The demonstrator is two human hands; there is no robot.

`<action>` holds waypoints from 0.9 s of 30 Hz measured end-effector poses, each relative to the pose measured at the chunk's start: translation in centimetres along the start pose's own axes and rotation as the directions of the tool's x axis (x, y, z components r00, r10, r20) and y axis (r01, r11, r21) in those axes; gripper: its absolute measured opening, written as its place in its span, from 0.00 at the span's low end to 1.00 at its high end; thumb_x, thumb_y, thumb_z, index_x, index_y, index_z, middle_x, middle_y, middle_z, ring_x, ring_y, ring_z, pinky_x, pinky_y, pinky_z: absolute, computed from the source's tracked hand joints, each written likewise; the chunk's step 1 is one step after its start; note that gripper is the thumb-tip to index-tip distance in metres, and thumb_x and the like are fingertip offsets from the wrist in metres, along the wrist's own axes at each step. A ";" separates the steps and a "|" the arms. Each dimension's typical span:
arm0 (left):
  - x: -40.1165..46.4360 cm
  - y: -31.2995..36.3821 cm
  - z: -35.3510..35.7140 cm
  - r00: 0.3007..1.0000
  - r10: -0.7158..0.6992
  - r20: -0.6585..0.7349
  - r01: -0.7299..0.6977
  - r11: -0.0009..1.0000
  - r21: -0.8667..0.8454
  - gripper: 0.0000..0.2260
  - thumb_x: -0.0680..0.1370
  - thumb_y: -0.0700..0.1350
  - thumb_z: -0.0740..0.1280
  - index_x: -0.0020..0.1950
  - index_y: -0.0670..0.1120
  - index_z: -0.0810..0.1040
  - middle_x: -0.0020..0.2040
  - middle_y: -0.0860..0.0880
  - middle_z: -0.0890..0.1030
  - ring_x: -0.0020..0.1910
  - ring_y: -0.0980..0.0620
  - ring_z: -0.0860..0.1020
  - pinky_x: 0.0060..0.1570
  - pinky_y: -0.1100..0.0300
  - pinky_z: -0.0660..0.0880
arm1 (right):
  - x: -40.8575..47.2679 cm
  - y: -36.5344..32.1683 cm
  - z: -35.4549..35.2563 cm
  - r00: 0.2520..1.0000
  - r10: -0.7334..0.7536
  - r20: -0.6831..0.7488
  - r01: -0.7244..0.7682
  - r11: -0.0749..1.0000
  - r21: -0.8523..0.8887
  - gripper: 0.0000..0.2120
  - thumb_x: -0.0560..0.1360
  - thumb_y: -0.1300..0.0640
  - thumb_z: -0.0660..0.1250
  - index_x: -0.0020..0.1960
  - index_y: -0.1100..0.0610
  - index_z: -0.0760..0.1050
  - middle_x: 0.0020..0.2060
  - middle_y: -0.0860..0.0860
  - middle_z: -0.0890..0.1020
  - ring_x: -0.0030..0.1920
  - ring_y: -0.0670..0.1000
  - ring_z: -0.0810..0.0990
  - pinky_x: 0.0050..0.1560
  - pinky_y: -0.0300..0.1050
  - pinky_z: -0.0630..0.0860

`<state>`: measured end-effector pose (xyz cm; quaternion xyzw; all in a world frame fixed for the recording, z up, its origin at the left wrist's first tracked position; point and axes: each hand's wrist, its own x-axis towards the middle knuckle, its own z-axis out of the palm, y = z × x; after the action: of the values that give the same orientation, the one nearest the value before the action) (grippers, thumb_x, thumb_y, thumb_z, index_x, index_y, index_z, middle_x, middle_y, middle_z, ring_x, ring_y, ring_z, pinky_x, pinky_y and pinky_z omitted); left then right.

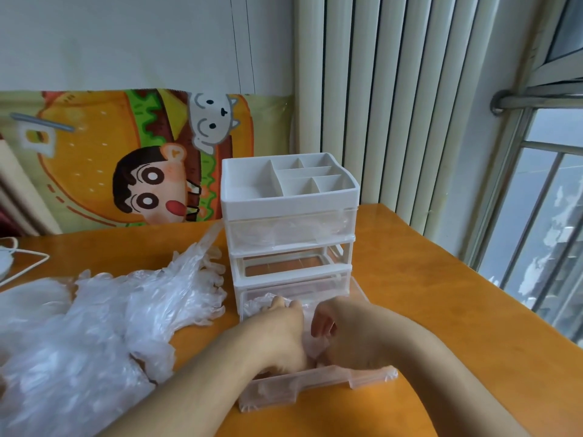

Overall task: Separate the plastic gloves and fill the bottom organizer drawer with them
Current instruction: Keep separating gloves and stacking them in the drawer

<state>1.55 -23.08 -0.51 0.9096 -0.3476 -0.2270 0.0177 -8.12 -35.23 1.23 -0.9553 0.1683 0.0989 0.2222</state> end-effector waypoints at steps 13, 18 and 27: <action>-1.1 0.4 -1.6 0.999 -0.035 -0.008 0.035 0.999 -0.004 0.28 0.73 0.44 0.76 0.71 0.46 0.70 0.67 0.45 0.70 0.44 0.48 0.82 0.32 0.58 0.78 | 2.5 -0.6 0.1 0.980 0.163 0.109 -0.127 0.950 -0.285 0.34 0.76 0.56 0.73 0.78 0.54 0.63 0.77 0.61 0.64 0.64 0.59 0.77 0.56 0.47 0.79; -2.1 0.9 -1.3 0.966 -0.004 -0.258 0.014 0.999 0.036 0.24 0.78 0.40 0.69 0.73 0.43 0.68 0.72 0.46 0.61 0.69 0.43 0.66 0.55 0.53 0.74 | 2.2 -0.5 0.7 0.987 0.155 0.035 -0.142 0.958 -0.248 0.31 0.74 0.60 0.72 0.75 0.54 0.66 0.73 0.58 0.66 0.60 0.57 0.75 0.53 0.47 0.79; -0.7 1.8 -0.5 0.983 -0.181 -0.032 0.181 0.983 -0.006 0.31 0.81 0.41 0.67 0.81 0.44 0.59 0.78 0.36 0.56 0.58 0.46 0.78 0.53 0.58 0.80 | 1.8 0.1 1.0 0.993 0.094 -0.071 -0.104 0.983 -0.153 0.38 0.74 0.52 0.77 0.79 0.50 0.65 0.74 0.52 0.69 0.72 0.56 0.69 0.65 0.47 0.77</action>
<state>0.16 -24.06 0.61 0.9409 -0.2628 -0.2135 0.0039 -6.64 -35.31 -0.15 -0.9629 0.2143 0.0922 0.1357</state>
